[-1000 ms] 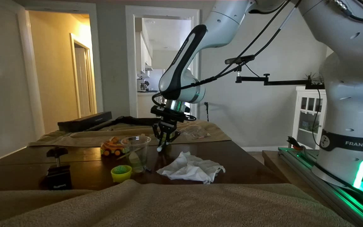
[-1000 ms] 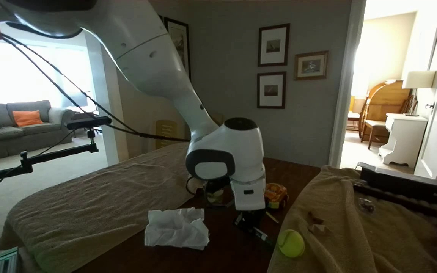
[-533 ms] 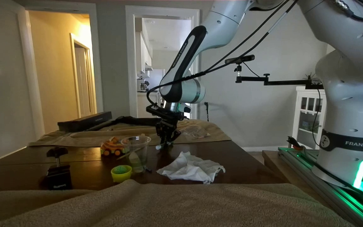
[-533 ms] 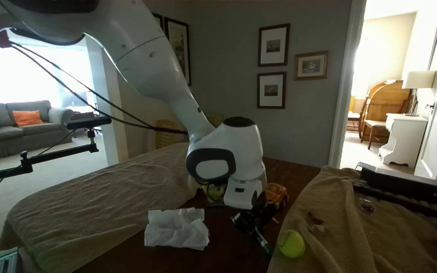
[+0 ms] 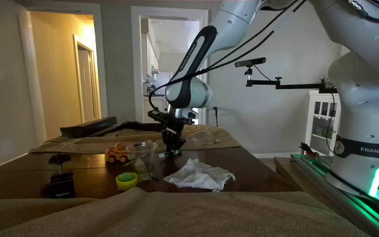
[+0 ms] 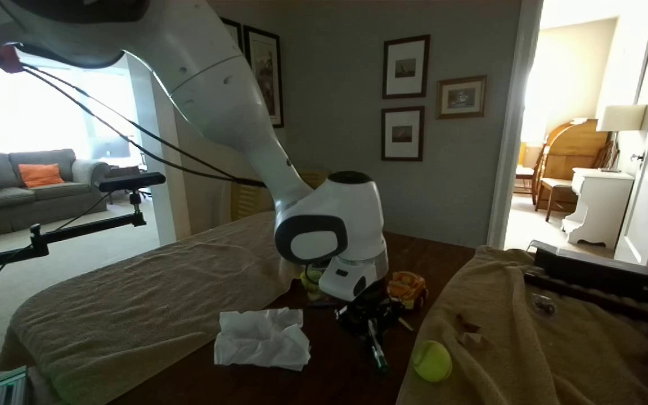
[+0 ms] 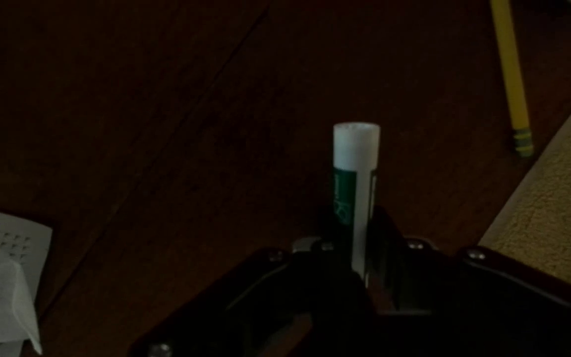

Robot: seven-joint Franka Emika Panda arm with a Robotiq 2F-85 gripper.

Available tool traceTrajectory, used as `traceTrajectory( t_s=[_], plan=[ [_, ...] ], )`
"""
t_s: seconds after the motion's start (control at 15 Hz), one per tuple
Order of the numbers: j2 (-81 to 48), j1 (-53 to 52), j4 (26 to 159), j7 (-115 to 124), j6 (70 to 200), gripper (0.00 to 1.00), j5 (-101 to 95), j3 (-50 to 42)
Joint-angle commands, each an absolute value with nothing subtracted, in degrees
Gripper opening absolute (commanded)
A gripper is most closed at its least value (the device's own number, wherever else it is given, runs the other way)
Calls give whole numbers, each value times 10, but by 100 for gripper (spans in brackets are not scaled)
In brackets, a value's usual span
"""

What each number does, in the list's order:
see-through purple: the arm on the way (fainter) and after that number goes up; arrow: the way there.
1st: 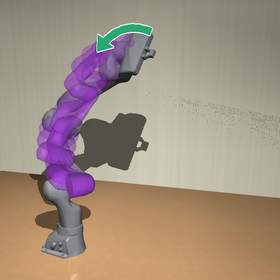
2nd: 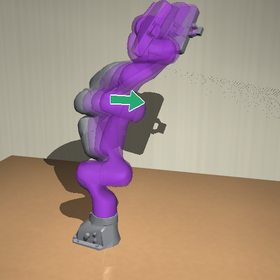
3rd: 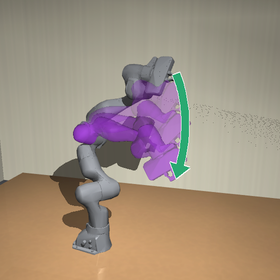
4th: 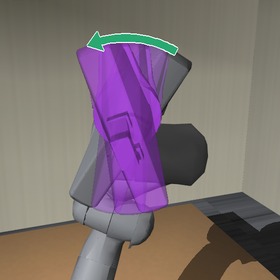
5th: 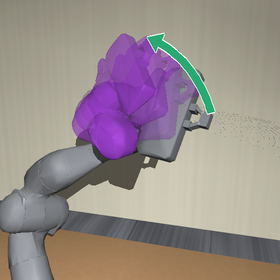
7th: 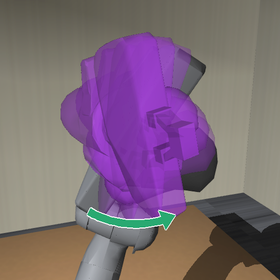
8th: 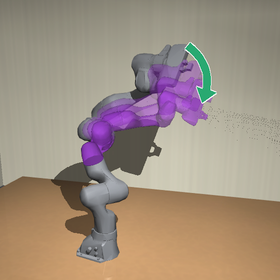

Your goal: Make the cap of the green marker face the right

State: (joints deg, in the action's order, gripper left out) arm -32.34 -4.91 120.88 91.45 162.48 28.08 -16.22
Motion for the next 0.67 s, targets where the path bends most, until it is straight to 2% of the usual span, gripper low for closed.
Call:
traceTrajectory(
  t_s=[0.0,0.47,0.53,0.6],
  plan=[
    [-317,-46,1205,981,1589,5,254,-151],
    [-315,-45,1212,1012,1597,5,220,-140],
    [-310,-46,1218,1010,1598,45,213,-141],
    [-305,-48,1225,1007,1608,47,209,-141]
  ],
)
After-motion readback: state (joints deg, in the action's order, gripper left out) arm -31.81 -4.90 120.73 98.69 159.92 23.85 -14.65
